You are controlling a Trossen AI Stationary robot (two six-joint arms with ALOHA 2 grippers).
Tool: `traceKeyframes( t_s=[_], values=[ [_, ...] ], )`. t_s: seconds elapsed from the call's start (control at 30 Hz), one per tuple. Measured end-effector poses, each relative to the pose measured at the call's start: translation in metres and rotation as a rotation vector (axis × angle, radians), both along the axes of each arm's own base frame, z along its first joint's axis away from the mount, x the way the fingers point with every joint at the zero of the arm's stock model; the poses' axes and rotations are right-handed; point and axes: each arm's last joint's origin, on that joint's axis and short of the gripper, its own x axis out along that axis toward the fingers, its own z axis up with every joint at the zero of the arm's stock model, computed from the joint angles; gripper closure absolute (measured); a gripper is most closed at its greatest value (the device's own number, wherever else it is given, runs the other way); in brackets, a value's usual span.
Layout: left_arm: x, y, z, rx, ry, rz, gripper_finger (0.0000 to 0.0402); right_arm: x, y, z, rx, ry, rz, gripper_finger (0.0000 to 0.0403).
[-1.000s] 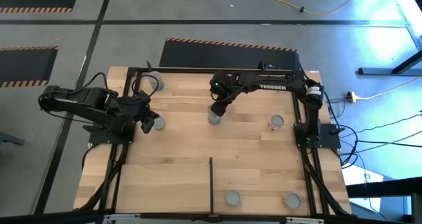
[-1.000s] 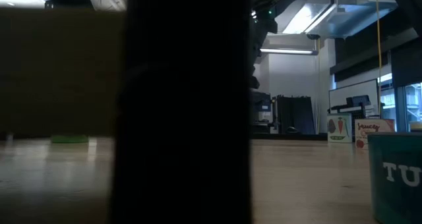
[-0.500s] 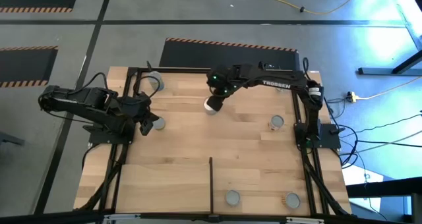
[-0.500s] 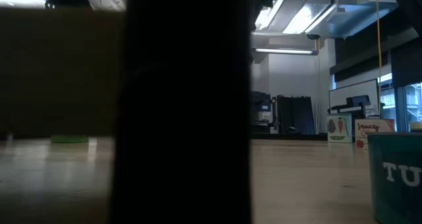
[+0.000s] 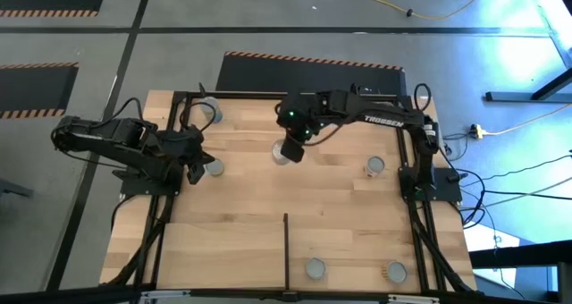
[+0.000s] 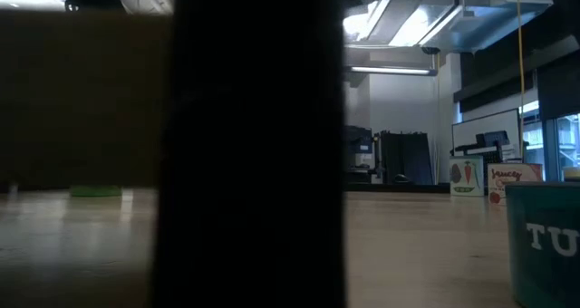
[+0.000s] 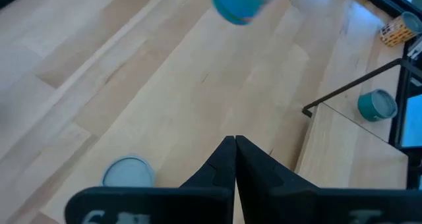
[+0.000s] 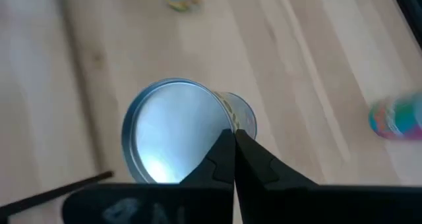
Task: Pick and place cans onto a shelf
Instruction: Put the canned cherries on the shelf
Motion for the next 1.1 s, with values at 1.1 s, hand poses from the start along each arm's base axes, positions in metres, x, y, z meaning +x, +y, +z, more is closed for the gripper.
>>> traceKeyframes(
  t_s=[1.1],
  values=[
    [-0.002, 0.001, 0.000, 0.043, 0.002, -0.016, 0.0401, 0.047, 0.113, -0.003, 0.118, -0.245, 0.207, 0.0403]
  ],
)
